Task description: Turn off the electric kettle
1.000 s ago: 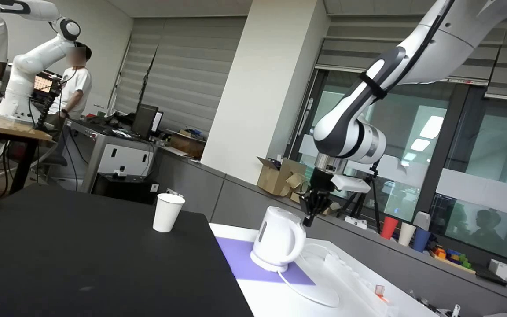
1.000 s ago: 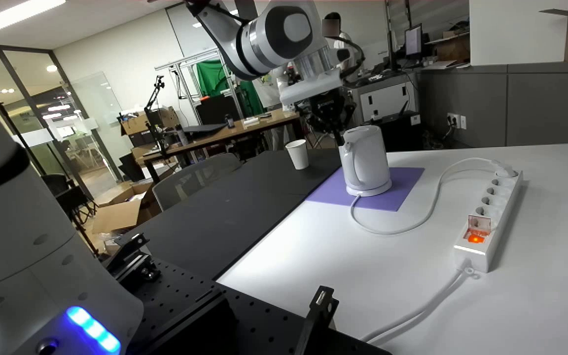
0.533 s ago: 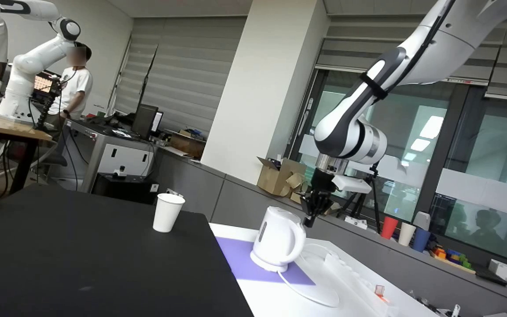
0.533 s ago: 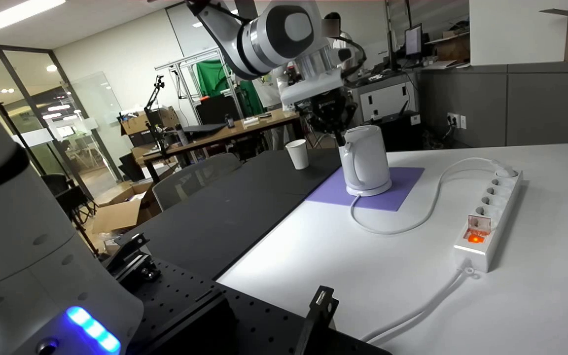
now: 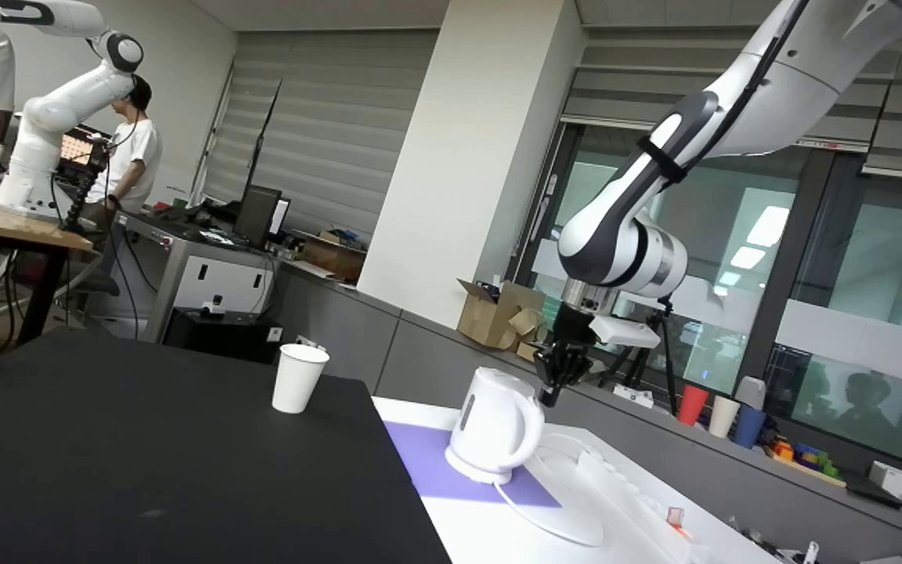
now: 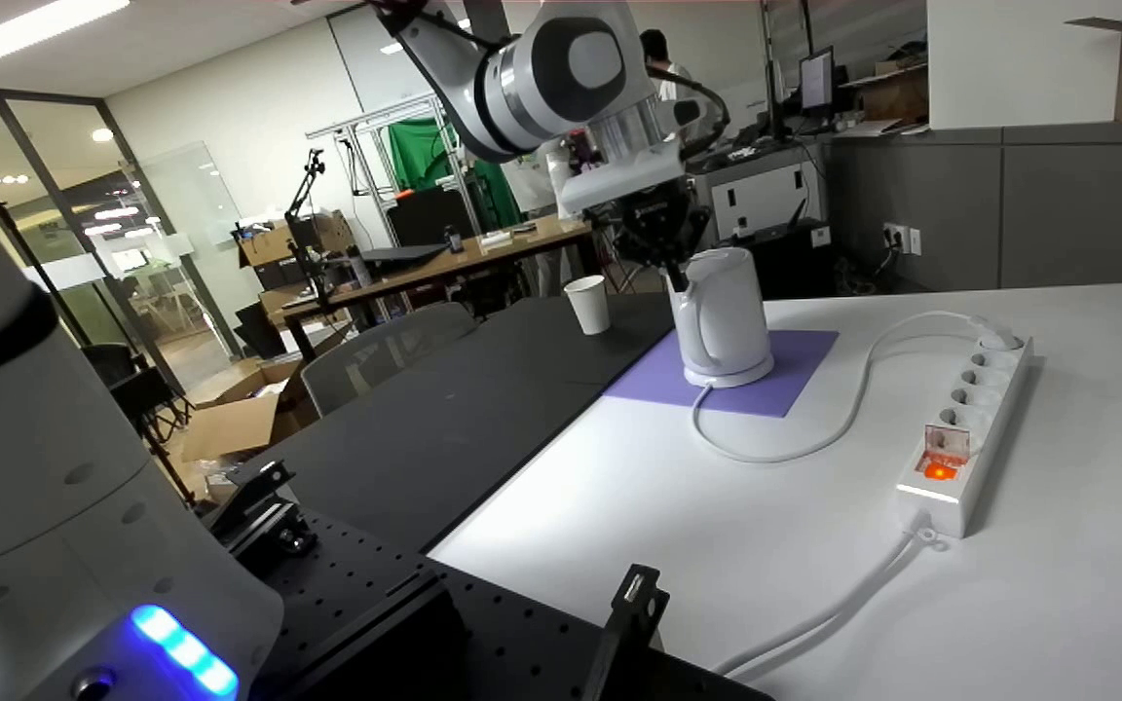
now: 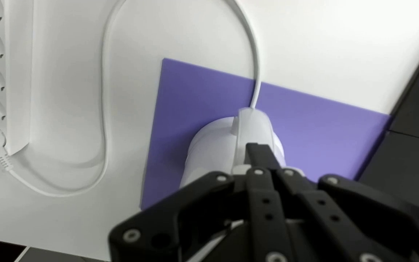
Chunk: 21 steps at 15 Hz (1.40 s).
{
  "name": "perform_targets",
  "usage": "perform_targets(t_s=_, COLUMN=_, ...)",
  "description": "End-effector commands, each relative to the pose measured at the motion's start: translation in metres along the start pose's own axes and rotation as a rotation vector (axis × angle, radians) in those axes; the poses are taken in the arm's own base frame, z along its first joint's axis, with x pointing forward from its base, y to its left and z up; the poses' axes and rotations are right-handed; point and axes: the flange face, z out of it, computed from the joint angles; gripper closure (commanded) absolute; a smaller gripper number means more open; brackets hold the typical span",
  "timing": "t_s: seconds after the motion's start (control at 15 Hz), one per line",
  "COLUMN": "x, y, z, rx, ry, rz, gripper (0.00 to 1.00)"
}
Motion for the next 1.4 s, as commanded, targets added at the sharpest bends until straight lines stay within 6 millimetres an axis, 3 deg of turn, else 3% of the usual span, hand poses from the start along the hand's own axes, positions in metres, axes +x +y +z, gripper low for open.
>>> perform_targets(t_s=0.0, x=0.008, y=0.006, z=-0.001, rx=-0.009, ry=0.063, rz=0.024, gripper=1.0)
perform_targets(t_s=1.33, x=0.007, y=0.0, z=0.011, rx=-0.017, ry=0.278, rz=0.084, gripper=1.0)
